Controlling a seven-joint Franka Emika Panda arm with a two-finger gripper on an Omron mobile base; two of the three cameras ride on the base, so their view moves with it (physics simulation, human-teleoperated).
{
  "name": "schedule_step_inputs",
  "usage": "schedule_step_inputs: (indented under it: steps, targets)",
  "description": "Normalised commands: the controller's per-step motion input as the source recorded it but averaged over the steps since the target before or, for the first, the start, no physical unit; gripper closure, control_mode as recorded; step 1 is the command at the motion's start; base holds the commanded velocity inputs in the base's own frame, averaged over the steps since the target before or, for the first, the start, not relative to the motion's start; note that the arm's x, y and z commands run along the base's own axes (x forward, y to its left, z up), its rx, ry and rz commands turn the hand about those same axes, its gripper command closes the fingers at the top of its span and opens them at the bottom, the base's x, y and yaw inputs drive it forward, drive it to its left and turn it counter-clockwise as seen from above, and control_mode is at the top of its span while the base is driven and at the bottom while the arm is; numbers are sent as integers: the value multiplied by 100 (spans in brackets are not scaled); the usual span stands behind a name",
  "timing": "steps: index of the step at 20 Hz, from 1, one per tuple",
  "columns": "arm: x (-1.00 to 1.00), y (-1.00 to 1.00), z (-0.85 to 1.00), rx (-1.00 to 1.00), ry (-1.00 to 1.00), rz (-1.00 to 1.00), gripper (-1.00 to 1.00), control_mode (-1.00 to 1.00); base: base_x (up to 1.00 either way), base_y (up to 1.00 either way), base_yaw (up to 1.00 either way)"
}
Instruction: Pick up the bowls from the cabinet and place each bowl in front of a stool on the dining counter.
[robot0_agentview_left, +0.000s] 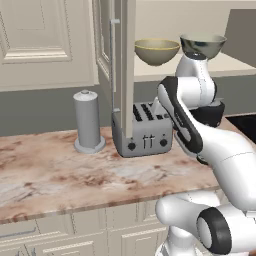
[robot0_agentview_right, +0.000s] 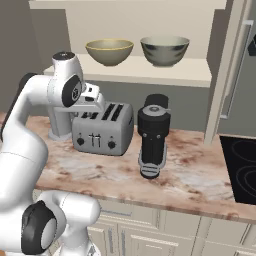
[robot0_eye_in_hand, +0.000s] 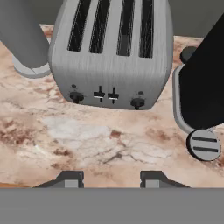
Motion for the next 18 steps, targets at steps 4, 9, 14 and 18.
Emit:
schedule_step_inputs:
  steps: [4,9,14,18]
  targets:
    - [-3,0,1,0,-8,-1,-100,-100,0,0,0]
    - [-27,-1,30,0,-19,0,-100,-100,0,0,0]
    - [-18,0,42,0,-29,-1,-100,-100,0,0,0]
    - [-2,0,37,0,-34,-10,-100,-100,0,0,0]
